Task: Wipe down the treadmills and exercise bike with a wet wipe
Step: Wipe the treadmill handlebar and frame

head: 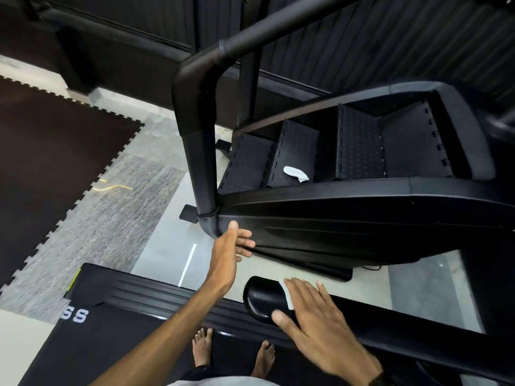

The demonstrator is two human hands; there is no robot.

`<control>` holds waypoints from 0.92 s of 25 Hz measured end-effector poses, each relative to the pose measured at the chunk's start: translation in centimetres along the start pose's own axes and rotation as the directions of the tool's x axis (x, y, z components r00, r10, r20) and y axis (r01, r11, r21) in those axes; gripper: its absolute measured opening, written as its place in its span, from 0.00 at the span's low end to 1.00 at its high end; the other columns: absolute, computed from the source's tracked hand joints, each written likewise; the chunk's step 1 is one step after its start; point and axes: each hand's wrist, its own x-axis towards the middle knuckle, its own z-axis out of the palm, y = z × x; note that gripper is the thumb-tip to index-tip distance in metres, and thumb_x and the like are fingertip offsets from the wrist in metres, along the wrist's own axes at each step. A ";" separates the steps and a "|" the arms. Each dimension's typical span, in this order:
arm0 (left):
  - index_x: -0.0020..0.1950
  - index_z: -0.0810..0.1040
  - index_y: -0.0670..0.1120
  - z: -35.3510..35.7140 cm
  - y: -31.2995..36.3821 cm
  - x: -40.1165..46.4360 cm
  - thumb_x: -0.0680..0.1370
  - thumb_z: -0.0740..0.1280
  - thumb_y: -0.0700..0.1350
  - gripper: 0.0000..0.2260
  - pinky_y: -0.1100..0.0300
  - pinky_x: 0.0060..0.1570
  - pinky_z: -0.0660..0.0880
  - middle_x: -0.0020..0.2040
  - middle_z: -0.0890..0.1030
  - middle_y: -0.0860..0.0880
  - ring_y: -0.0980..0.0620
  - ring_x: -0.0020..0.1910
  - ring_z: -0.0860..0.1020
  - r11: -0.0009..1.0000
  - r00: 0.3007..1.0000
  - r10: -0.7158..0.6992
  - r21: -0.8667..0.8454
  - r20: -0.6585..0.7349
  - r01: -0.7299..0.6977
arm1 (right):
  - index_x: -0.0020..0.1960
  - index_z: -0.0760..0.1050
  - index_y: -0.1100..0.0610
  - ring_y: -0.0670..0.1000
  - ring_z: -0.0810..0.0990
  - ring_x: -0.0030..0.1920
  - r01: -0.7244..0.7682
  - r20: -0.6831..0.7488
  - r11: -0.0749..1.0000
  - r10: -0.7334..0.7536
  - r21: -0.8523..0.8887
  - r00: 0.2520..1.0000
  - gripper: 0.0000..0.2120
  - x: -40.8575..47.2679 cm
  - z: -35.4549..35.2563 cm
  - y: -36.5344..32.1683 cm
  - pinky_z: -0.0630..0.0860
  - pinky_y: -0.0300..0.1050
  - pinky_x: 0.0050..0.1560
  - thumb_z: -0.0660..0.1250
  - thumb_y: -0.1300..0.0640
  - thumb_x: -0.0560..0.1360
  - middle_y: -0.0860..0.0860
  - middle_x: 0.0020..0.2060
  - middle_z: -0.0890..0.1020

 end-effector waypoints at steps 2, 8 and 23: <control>0.51 0.81 0.41 0.2 -0.2 0.0 0.80 0.54 0.66 0.30 0.57 0.40 0.71 0.43 0.85 0.42 0.48 0.38 0.79 1.000 1.000 -0.021 0.015 0.012 0.021 | 0.82 0.49 0.53 0.49 0.52 0.80 -0.008 0.004 0.999 0.008 0.054 1.000 0.48 2.2 -0.6 -1.6 0.37 0.49 0.79 0.32 0.26 0.71 0.49 0.80 0.58; 0.50 0.81 0.42 1.3 -0.4 0.3 0.84 0.53 0.57 0.23 0.58 0.40 0.70 0.42 0.85 0.44 0.48 0.38 0.79 0.996 0.994 -0.072 0.053 0.088 0.067 | 0.82 0.44 0.54 0.53 0.42 0.81 0.209 -0.117 0.978 -0.208 0.001 0.971 0.42 1.6 0.7 -5.4 0.35 0.52 0.79 0.41 0.28 0.79 0.55 0.82 0.49; 0.49 0.80 0.55 3.3 -1.4 -2.5 0.73 0.51 0.72 0.27 0.59 0.50 0.74 0.44 0.82 0.59 0.58 0.44 0.79 0.929 0.958 0.073 0.332 0.279 -0.167 | 0.82 0.50 0.55 0.53 0.47 0.81 -0.314 -0.195 0.949 0.315 0.038 0.929 0.52 -2.0 1.6 0.7 0.31 0.56 0.77 0.26 0.24 0.71 0.54 0.81 0.55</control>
